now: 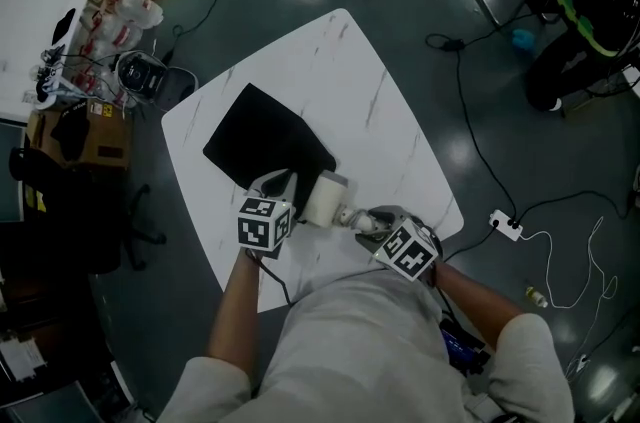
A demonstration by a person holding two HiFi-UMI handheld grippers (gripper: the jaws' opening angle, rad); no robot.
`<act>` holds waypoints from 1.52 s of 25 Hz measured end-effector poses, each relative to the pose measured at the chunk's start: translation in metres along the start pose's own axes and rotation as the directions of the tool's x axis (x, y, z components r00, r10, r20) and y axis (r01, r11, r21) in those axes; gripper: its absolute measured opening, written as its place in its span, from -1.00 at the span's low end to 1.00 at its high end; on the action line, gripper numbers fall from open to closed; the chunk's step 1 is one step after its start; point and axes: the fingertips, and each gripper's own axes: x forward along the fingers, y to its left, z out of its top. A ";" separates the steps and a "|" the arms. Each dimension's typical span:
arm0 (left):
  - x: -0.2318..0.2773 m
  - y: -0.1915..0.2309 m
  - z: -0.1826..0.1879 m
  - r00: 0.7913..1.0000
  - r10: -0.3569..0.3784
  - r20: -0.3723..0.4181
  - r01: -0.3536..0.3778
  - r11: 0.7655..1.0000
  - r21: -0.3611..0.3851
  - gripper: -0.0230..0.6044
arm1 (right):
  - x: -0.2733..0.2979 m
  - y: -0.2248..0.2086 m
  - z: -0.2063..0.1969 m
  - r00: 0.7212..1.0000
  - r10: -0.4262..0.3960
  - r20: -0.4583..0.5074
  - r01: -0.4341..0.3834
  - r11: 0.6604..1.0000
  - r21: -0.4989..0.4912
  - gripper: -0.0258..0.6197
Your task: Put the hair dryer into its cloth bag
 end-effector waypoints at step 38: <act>0.004 -0.054 -0.003 0.995 -0.098 0.005 0.097 0.993 0.059 -0.88 | 0.053 -0.047 0.048 0.996 -0.084 -0.023 0.086 0.992 0.095 -0.18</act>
